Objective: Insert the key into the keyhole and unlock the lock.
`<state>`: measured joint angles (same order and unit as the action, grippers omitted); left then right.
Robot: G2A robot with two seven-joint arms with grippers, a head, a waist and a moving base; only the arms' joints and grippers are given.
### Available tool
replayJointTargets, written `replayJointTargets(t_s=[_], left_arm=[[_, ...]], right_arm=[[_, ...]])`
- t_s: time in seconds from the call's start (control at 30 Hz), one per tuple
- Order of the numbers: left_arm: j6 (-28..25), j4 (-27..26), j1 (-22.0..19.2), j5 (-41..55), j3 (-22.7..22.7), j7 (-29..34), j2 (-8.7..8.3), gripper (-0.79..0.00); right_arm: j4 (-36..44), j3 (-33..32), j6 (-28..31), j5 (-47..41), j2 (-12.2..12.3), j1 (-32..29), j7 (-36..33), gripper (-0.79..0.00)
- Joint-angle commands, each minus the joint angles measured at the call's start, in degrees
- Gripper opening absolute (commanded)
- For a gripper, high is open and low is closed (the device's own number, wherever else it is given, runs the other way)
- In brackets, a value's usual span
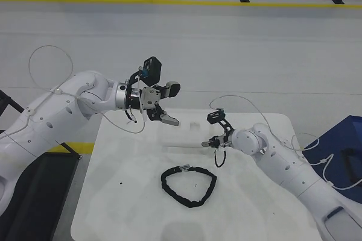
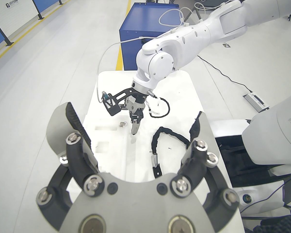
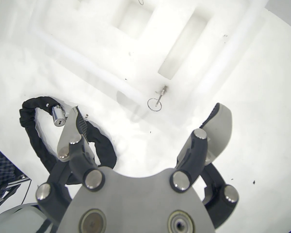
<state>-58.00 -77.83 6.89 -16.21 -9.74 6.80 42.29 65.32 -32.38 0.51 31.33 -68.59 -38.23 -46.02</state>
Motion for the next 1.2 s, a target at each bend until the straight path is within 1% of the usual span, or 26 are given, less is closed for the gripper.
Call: replayJointTargets(t_s=[0.0,0.03,0.07,0.13,0.23,0.33,0.43,0.87,1.0,1.17], left_arm=[[0.0,0.0,0.0,0.03,0.0,0.02,0.0,0.0],[0.0,0.0,0.0,0.03,0.0,0.02,0.0,0.0],[0.0,0.0,0.0,0.03,0.0,0.02,0.0,0.0],[0.0,0.0,0.0,0.03,0.0,0.02,0.0,0.0],[0.0,0.0,0.0,0.03,0.0,0.02,0.0,0.0],[0.0,0.0,0.0,0.03,0.0,0.02,0.0,0.0],[0.0,0.0,0.0,0.03,0.0,0.02,0.0,0.0],[0.0,0.0,0.0,0.03,0.0,0.02,0.0,0.0],[0.0,0.0,0.0,0.03,0.0,0.02,0.0,0.0],[0.0,0.0,0.0,0.03,0.0,0.02,0.0,0.0]], right_arm=[[-0.45,0.24,-0.09,0.06,-0.46,0.29,-0.01,-0.132],[-0.78,0.32,0.0,-0.02,-0.71,0.52,-0.16,-0.185],[-1.03,0.43,0.02,0.1,-0.96,0.76,-0.27,-0.302],[-1.44,0.64,-0.22,0.33,-1.41,1.04,-0.53,-0.394],[-1.96,0.68,-0.86,0.18,-1.99,1.24,-1.08,-0.437],[-2.47,0.35,-2.03,-0.33,-2.45,1.23,-1.5,-0.456],[-2.92,-0.03,-3.19,0.2,-2.72,1.2,-1.41,-0.456],[-5.73,-0.6,-4.67,2.63,-4.09,1.83,-3.01,-0.514],[-7.58,-0.8,-4.22,2.2,-4.71,2.27,-3.61,-0.536],[-9.7,-0.58,-2.77,1.67,-5.69,3.0,-4.47,-0.529]])
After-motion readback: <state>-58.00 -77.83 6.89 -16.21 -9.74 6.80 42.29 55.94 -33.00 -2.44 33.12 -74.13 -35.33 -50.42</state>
